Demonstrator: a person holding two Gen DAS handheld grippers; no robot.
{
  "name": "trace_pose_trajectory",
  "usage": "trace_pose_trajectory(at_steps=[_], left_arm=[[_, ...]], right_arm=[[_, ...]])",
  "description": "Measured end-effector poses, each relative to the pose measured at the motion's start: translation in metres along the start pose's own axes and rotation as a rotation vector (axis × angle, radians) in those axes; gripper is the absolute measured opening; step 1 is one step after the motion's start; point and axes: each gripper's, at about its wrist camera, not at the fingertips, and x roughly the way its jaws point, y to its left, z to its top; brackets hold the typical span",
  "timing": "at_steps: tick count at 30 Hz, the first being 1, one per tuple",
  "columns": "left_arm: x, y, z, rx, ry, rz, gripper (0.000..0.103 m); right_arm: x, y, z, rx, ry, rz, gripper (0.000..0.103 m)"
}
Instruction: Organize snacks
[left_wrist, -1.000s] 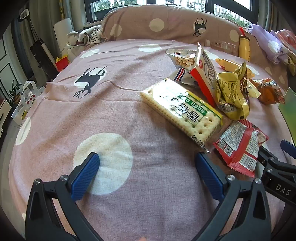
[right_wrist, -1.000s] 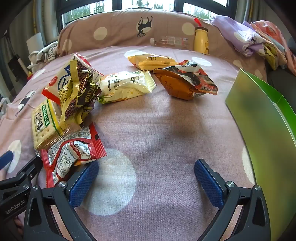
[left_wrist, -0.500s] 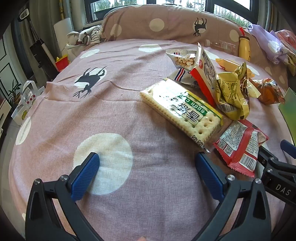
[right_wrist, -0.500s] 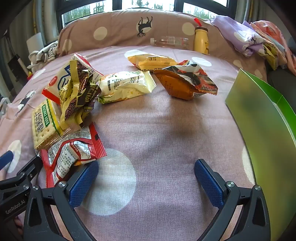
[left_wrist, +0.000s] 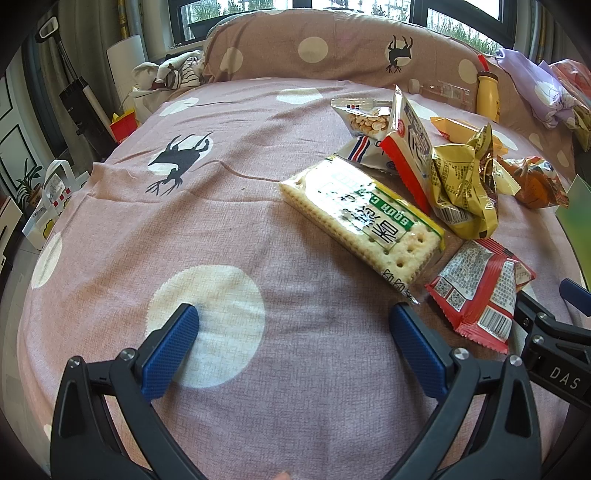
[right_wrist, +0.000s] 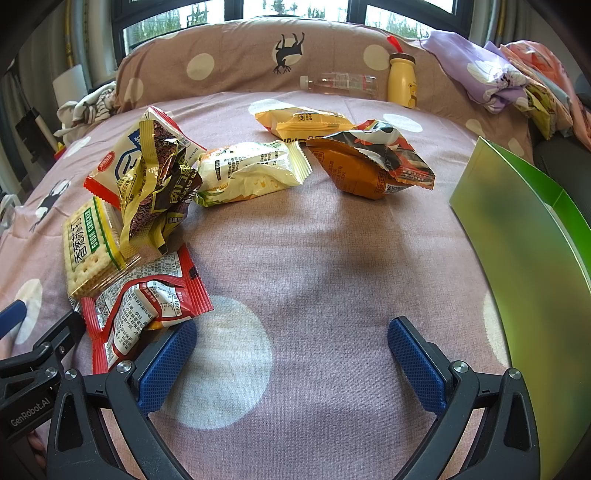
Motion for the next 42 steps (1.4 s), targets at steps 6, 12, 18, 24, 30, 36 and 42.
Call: trace_pose_trajectory(at_steps=[6, 12, 18, 24, 30, 36, 42], left_arm=[[0.000, 0.000, 0.000, 0.000, 0.000, 0.000, 0.103], [0.000, 0.000, 0.000, 0.000, 0.000, 0.000, 0.103], [0.000, 0.000, 0.000, -0.001, 0.001, -0.001, 0.103], [0.000, -0.001, 0.000, 0.004, 0.012, 0.012, 0.103], [0.001, 0.001, 0.003, -0.029, 0.055, 0.011, 0.103], [-0.014, 0.008, 0.007, -0.083, 0.063, -0.089, 0.095], [-0.027, 0.009, 0.012, -0.163, 0.063, -0.280, 0.081]], right_arm=[[0.000, 0.000, 0.000, 0.000, 0.000, 0.000, 0.103], [0.000, 0.000, 0.000, 0.000, 0.000, 0.000, 0.103], [0.000, 0.000, 0.000, 0.000, 0.000, 0.000, 0.103], [0.000, 0.000, 0.000, 0.000, 0.000, 0.000, 0.103], [0.000, 0.000, 0.000, 0.000, 0.000, 0.000, 0.103], [-0.002, 0.001, 0.000, -0.006, 0.001, -0.007, 0.103], [-0.004, -0.001, 0.007, -0.015, 0.040, 0.021, 0.102]])
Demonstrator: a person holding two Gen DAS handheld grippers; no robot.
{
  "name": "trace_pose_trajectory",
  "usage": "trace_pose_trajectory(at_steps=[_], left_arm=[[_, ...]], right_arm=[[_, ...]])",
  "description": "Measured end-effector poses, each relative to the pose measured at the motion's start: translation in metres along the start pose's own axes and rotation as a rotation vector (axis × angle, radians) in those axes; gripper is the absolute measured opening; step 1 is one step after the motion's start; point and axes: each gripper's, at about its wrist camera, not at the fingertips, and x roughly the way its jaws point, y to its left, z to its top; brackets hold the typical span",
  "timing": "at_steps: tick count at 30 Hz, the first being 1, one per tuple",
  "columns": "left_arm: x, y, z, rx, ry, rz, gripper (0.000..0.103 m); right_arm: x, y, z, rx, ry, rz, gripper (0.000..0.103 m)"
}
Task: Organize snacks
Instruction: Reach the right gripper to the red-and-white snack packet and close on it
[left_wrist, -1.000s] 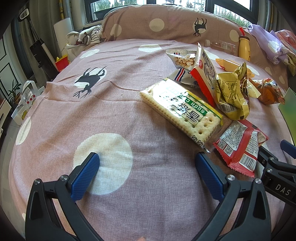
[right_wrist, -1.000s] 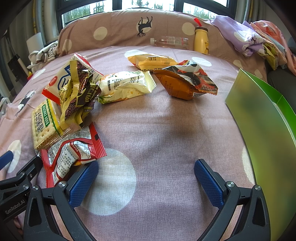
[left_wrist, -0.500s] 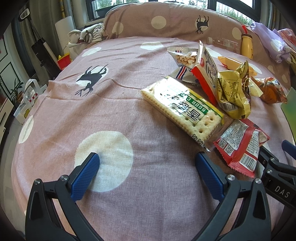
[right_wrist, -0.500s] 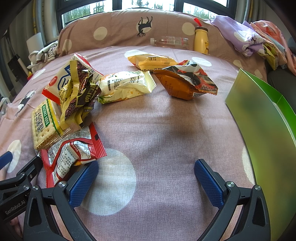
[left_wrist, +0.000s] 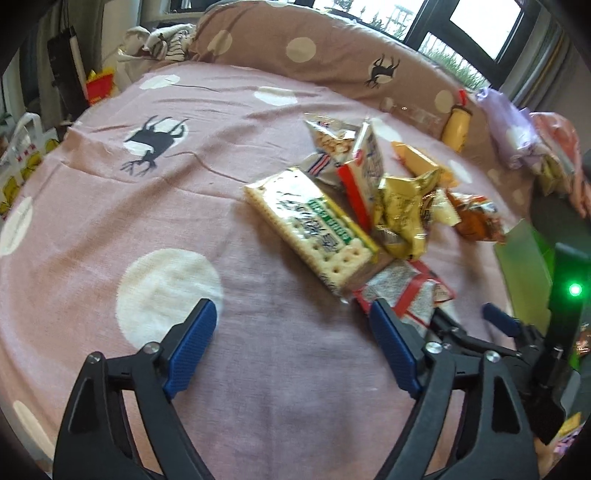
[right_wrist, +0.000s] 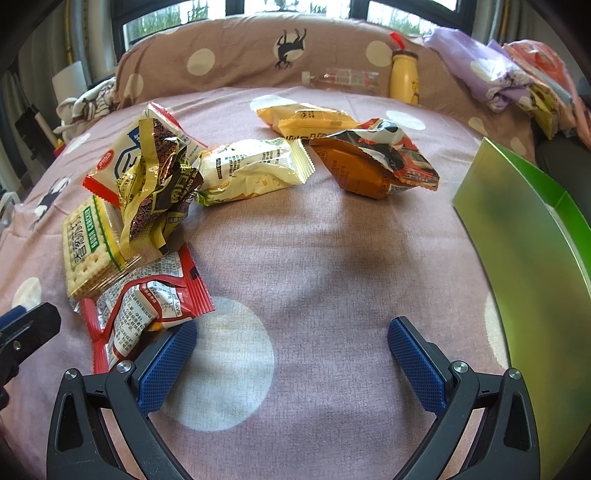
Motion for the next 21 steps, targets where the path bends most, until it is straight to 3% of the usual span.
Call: trace_pose_trajectory(at_steps=[3, 7, 9, 10, 12, 14, 19, 21], left_arm=[[-0.003, -0.006, 0.000, -0.025, 0.017, -0.070, 0.072], [-0.008, -0.019, 0.000, -0.010, 0.016, -0.131, 0.070], [-0.007, -0.026, -0.002, -0.002, 0.031, -0.162, 0.066], [-0.005, -0.028, -0.003, 0.001, 0.044, -0.177, 0.063], [0.001, -0.032, -0.003, 0.002, 0.072, -0.199, 0.053], [0.007, -0.035, -0.004, -0.006, 0.094, -0.212, 0.049], [0.023, -0.041, -0.002, -0.029, 0.145, -0.244, 0.039], [0.029, -0.043, 0.000, -0.041, 0.151, -0.250, 0.028]], right_arm=[[-0.011, -0.011, 0.004, 0.044, 0.038, 0.079, 0.102], [-0.049, -0.021, 0.016, 0.122, -0.023, 0.197, 0.102], [-0.060, -0.018, 0.027, 0.132, -0.025, 0.247, 0.099], [-0.060, -0.016, 0.032, 0.128, -0.014, 0.278, 0.092], [-0.051, -0.006, 0.045, 0.111, 0.031, 0.362, 0.080], [-0.039, 0.001, 0.052, 0.102, 0.072, 0.375, 0.066], [0.010, 0.014, 0.052, 0.089, 0.189, 0.355, 0.061], [0.014, 0.013, 0.050, 0.092, 0.212, 0.395, 0.056]])
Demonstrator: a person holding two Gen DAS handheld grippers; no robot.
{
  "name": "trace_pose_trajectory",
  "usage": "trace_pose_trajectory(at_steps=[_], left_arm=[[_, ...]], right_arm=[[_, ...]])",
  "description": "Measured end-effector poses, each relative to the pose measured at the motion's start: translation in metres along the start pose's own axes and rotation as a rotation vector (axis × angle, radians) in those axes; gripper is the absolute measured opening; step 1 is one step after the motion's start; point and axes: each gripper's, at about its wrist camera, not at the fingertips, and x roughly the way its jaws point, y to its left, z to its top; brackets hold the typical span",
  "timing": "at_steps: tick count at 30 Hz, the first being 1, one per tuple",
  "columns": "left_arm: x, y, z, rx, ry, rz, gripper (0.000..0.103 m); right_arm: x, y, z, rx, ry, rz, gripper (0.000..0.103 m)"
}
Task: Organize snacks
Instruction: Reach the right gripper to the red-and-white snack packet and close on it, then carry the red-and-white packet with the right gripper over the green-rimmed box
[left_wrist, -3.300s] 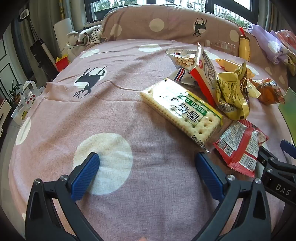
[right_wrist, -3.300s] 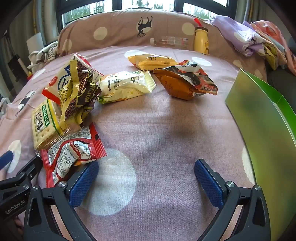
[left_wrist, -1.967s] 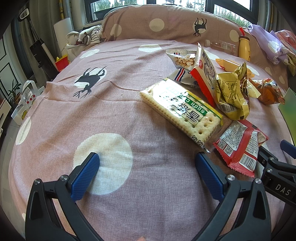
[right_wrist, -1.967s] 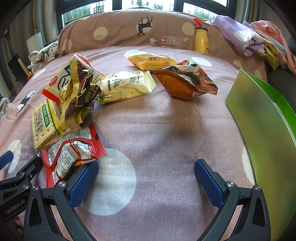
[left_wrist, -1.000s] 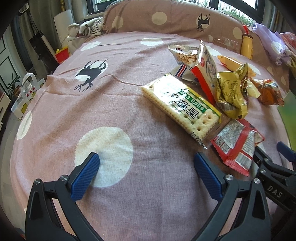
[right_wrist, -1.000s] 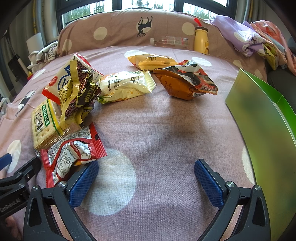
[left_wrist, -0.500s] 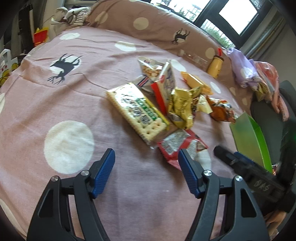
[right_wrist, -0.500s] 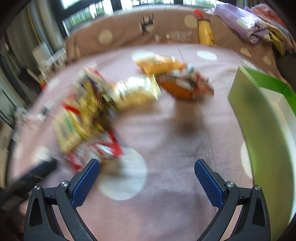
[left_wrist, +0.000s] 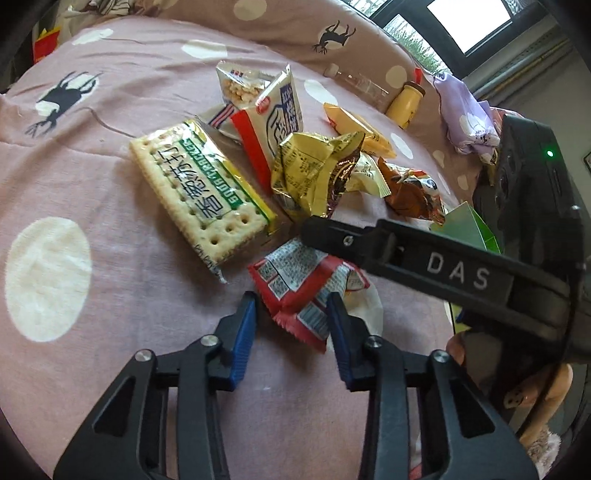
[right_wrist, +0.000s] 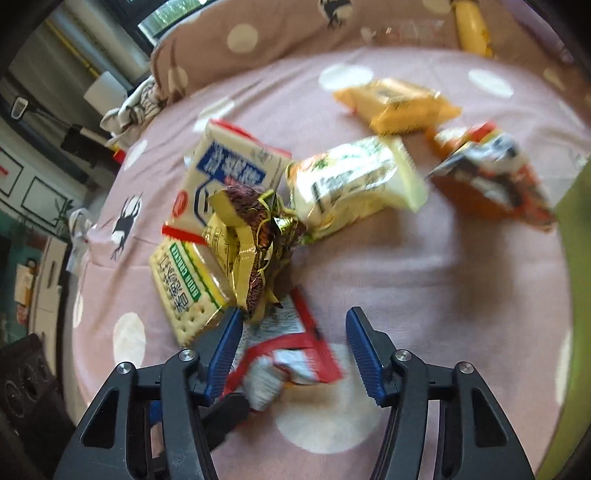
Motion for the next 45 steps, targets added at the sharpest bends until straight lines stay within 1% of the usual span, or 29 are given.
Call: trace_pose_trajectory(at_steps=[1, 2, 4, 6, 7, 8, 9, 10, 12, 17, 20, 21, 23, 24, 27, 28, 30, 33, 36, 39, 41, 45], left_arm=[[0.002, -0.002, 0.001, -0.004, 0.001, -0.012, 0.027], [0.002, -0.004, 0.002, 0.000, -0.002, -0.006, 0.028], [0.001, -0.009, 0.002, 0.034, -0.015, 0.020, 0.027], [0.001, -0.011, 0.004, 0.049, -0.019, 0.028, 0.026], [0.000, -0.011, 0.003, 0.055, -0.022, 0.025, 0.024], [-0.003, -0.014, 0.003, 0.064, -0.030, 0.021, 0.023], [-0.006, -0.017, 0.003, 0.079, -0.042, 0.018, 0.023], [-0.009, -0.021, 0.003, 0.095, -0.053, 0.013, 0.022], [-0.012, -0.030, 0.002, 0.142, -0.066, 0.027, 0.022], [-0.023, -0.048, 0.003, 0.212, -0.098, 0.020, 0.022], [-0.034, -0.068, 0.006, 0.272, -0.139, -0.013, 0.022], [-0.036, -0.077, 0.008, 0.297, -0.151, -0.024, 0.022], [-0.039, -0.097, 0.008, 0.352, -0.170, -0.055, 0.022], [-0.039, -0.106, 0.008, 0.379, -0.176, -0.075, 0.023], [-0.034, -0.133, 0.005, 0.457, -0.200, -0.140, 0.023], [-0.032, -0.142, 0.006, 0.466, -0.202, -0.164, 0.023], [-0.027, -0.154, 0.007, 0.478, -0.188, -0.206, 0.022], [-0.015, -0.178, 0.007, 0.510, -0.157, -0.252, 0.022], [-0.008, -0.199, 0.002, 0.553, -0.149, -0.300, 0.022], [0.003, -0.218, -0.001, 0.584, -0.122, -0.319, 0.022], [0.015, -0.230, -0.002, 0.598, -0.083, -0.343, 0.022], [0.027, -0.250, -0.009, 0.647, -0.041, -0.361, 0.022]], right_arm=[[0.000, 0.000, -0.001, -0.001, -0.002, 0.013, 0.052], [0.000, -0.001, -0.001, 0.001, -0.001, 0.026, 0.051], [-0.001, -0.002, -0.004, 0.005, -0.007, 0.009, 0.049], [-0.005, -0.006, -0.010, 0.026, -0.016, 0.023, 0.048], [-0.008, -0.007, -0.011, 0.035, -0.020, 0.030, 0.043], [-0.014, -0.008, -0.014, 0.047, -0.030, 0.054, 0.041], [-0.017, -0.008, -0.014, 0.054, -0.031, 0.064, 0.041], [-0.021, -0.008, -0.015, 0.056, -0.036, 0.055, 0.042], [-0.031, -0.009, -0.020, 0.062, -0.067, 0.043, 0.041], [-0.049, -0.016, -0.020, 0.105, -0.107, 0.084, 0.041], [-0.077, -0.021, -0.024, 0.121, -0.189, 0.098, 0.041], [-0.091, -0.024, -0.025, 0.129, -0.236, 0.101, 0.041], [-0.110, -0.030, -0.028, 0.147, -0.296, 0.097, 0.041], [-0.124, -0.038, -0.031, 0.172, -0.338, 0.095, 0.041], [-0.150, -0.059, -0.038, 0.228, -0.414, 0.082, 0.041], [-0.159, -0.068, -0.041, 0.252, -0.438, 0.075, 0.041], [-0.174, -0.083, -0.045, 0.293, -0.484, 0.053, 0.041], [-0.187, -0.105, -0.050, 0.361, -0.527, 0.022, 0.041], [-0.192, -0.127, -0.056, 0.430, -0.538, -0.008, 0.041], [-0.196, -0.147, -0.064, 0.490, -0.558, -0.004, 0.041], [-0.200, -0.159, -0.069, 0.524, -0.572, -0.018, 0.041], [-0.205, -0.184, -0.081, 0.611, -0.590, -0.035, 0.041]])
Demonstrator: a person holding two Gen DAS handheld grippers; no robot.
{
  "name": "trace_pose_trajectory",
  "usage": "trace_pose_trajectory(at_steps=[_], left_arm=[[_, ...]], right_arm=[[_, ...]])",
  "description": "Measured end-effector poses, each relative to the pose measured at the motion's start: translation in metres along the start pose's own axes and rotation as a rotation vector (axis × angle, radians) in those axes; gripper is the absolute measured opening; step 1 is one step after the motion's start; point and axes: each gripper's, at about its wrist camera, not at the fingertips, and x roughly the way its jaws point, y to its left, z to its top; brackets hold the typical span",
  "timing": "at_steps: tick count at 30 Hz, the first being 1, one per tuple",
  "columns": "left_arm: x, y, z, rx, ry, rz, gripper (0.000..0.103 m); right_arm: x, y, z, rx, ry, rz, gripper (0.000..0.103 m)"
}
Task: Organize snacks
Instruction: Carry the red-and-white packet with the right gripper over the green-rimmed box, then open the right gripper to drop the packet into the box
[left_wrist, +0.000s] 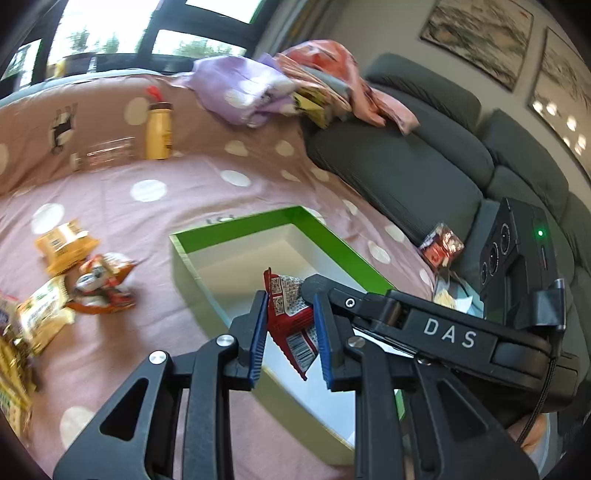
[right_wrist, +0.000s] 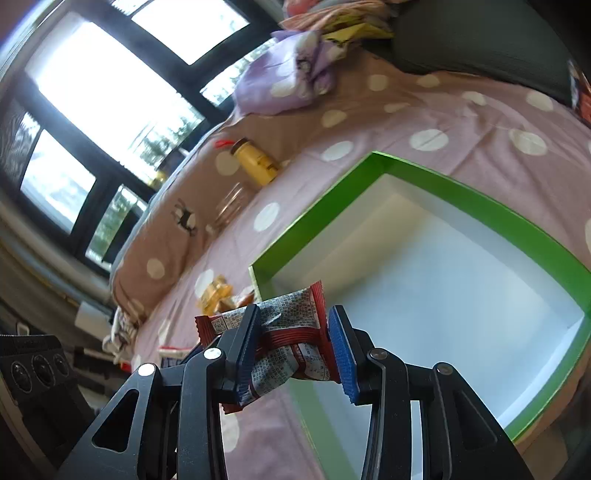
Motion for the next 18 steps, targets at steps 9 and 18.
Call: trace_pose_trajectory(at_steps=[9, 18], left_arm=[[0.034, -0.007, -0.003, -0.012, 0.080, -0.014, 0.024], [0.003, 0.022, -0.007, -0.059, 0.018, 0.104, 0.049]], right_arm=[[0.001, -0.035, 0.004, 0.094, -0.009, -0.121, 0.042], [0.004, -0.027, 0.001, 0.068, -0.081, -0.299, 0.067]])
